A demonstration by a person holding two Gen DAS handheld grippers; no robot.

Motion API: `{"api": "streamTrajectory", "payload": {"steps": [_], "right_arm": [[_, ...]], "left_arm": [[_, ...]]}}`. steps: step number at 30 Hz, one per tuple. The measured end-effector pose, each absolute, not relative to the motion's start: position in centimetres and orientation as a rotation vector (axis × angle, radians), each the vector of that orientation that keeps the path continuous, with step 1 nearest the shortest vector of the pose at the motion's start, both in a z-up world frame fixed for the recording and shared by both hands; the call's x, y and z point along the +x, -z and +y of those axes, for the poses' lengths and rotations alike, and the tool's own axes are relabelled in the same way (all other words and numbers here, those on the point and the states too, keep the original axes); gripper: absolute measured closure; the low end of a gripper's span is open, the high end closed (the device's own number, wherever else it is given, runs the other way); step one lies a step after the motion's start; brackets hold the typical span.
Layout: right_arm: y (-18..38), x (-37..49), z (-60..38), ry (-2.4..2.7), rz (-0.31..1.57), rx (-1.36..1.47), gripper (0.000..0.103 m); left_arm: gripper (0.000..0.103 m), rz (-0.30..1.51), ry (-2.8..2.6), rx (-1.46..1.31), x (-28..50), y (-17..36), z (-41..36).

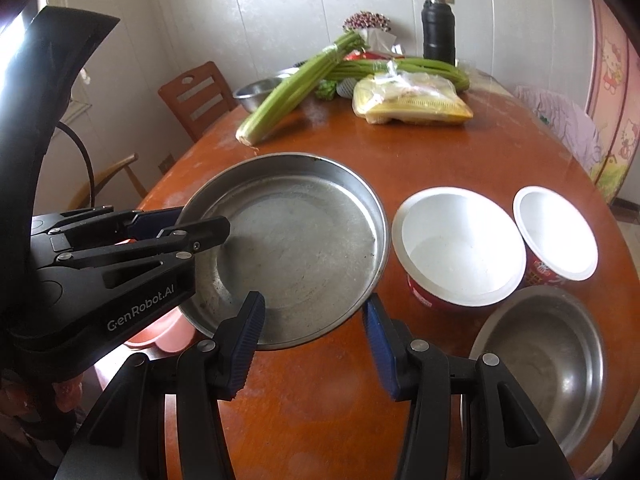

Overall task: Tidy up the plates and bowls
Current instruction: 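Lift the grey steel pan with the left gripper and carry it over the orange plate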

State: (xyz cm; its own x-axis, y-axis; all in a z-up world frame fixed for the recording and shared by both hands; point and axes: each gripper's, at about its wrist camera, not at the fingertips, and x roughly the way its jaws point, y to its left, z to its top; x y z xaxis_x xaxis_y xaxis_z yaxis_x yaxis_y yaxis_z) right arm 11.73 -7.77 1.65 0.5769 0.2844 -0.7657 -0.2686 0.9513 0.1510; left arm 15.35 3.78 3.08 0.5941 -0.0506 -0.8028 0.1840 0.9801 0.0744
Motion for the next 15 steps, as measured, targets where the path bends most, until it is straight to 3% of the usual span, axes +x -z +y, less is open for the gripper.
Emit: {"api": "streamTrajectory", "payload": {"steps": [15], "right_arm": [[-4.8, 9.0, -4.7, -0.402, 0.826, -0.039, 0.05]], "left_arm": [[0.074, 0.861, 0.08, 0.122, 12.1, -6.2, 7.0]]}}
